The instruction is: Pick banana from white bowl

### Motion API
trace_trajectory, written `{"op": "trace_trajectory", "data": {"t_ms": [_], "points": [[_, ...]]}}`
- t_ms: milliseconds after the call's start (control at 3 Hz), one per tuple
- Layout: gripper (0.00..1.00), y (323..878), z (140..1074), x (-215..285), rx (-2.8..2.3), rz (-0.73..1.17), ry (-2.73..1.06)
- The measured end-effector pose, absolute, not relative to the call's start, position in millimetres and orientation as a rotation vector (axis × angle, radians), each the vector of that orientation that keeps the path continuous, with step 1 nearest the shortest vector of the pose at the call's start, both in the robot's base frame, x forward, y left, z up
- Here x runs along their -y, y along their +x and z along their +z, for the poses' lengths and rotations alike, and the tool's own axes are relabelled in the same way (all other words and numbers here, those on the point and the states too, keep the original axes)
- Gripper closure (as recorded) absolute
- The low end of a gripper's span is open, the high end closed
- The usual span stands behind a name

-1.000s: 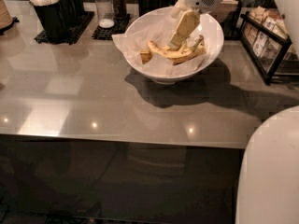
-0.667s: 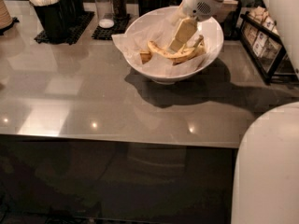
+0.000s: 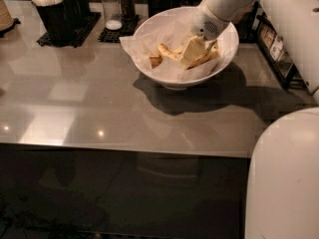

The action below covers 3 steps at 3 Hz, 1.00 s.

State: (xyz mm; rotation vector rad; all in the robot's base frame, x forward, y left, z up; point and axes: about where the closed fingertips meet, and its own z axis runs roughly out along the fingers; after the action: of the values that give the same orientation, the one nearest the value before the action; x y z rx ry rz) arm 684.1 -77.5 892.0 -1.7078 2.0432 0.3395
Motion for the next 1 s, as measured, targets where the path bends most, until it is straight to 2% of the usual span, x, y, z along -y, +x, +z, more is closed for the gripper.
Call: {"op": "trace_trajectory", "data": {"t_ms": [333, 667, 1000], "points": [[0.40, 681.2, 869.7, 74.1, -2.075, 0.385, -1.727], [0.58, 679.7, 863.7, 72.5, -2.078, 0.400, -1.739], [0.81, 678.7, 863.5, 72.2, -2.074, 0.402, -1.745]]}}
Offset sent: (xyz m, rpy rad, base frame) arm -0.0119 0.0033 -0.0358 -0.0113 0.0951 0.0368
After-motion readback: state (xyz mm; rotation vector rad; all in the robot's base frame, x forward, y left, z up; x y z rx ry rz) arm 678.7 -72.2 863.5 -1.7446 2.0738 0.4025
